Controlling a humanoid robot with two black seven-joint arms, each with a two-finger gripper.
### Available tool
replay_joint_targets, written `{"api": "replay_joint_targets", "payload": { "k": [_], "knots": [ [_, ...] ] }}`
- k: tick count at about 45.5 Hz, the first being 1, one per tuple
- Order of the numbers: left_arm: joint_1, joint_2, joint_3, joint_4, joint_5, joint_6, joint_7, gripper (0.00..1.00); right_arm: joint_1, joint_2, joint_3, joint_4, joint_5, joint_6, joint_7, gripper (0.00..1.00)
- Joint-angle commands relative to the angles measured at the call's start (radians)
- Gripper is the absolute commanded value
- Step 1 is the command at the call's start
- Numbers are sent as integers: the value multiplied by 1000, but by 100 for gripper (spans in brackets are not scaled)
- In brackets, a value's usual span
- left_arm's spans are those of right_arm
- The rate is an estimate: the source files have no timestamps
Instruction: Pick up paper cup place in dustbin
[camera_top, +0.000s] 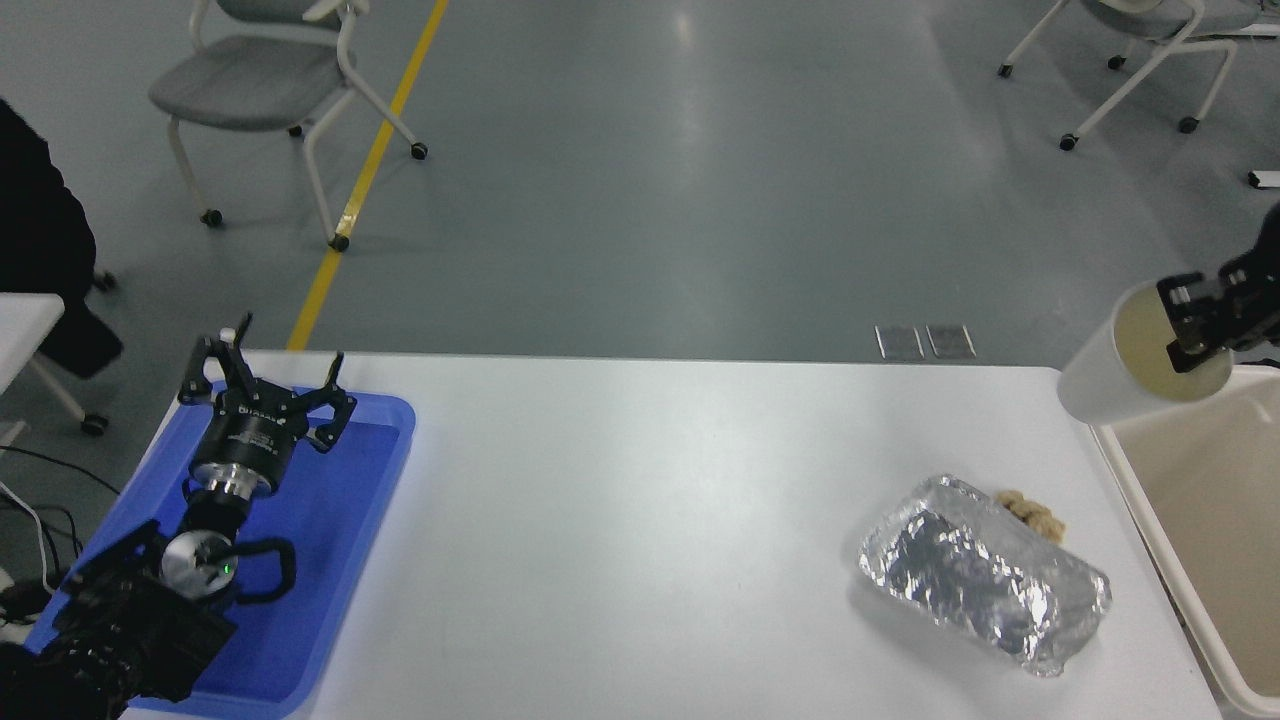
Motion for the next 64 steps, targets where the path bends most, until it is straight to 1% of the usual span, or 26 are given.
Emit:
{"api": "replay_joint_targets", "payload": {
  "k": [1, 6, 10, 19, 23, 27, 32, 35, 38, 43, 53, 54, 55, 56, 57, 58, 64],
  "knots": [
    [-1, 1, 0, -3, 0, 0, 0, 100, -422, -210, 304, -325, -177, 0, 5, 0],
    [-1, 0, 0, 0, 0, 0, 0, 100, -710, -204, 526, -479, -194, -84, 10, 0],
    [-1, 0, 0, 0, 0, 0, 0, 100, -904, -174, 663, -591, -194, -173, 10, 0],
    [-1, 0, 0, 0, 0, 0, 0, 100, -1228, -52, 798, -764, -165, -397, 8, 0],
    [-2, 0, 0, 0, 0, 0, 0, 100, -1347, 18, 826, -830, -95, -484, 7, 0],
    [-1, 0, 0, 0, 0, 0, 0, 100, -1453, 86, 826, -922, 16, -532, 7, 0],
    [-1, 1, 0, 0, 0, 0, 0, 100, -1530, 198, 826, -1053, 163, -560, -1, 0],
    [-1, 0, 0, 0, 0, 0, 0, 100, -1551, 241, 827, -1090, 220, -567, -7, 0],
    [-1, 0, 0, 0, 0, 0, 0, 100, -1555, 261, 836, -1096, 258, -587, -18, 0],
    [-1, 1, 0, 0, 0, 0, 0, 100, -1571, 294, 876, -1094, 277, -624, -47, 0],
    [-1, 1, 0, 0, 0, 0, 0, 100, -1582, 310, 905, -1094, 277, -652, -50, 0],
    [-2, 0, 0, -3, 0, 0, 0, 100, -1582, 310, 905, -1094, 277, -652, -50, 6],
    [-2, 0, 0, 0, 0, 0, 0, 100, -1582, 310, 905, -1094, 277, -653, -50, 17],
    [-2, 1, 0, 0, 0, 0, 0, 100, -1582, 308, 905, -1094, 277, -652, -48, 39],
    [-1, 0, 0, 0, 0, 0, 0, 100, -1582, 308, 905, -1094, 277, -652, -48, 80],
    [-2, 0, 0, 0, 0, 0, 0, 100, -1582, 308, 904, -1091, 277, -647, -48, 100],
    [-2, 1, 0, 0, 0, 0, 0, 100, -1575, 299, 899, -1088, 277, -642, -45, 100]
  ]
}}
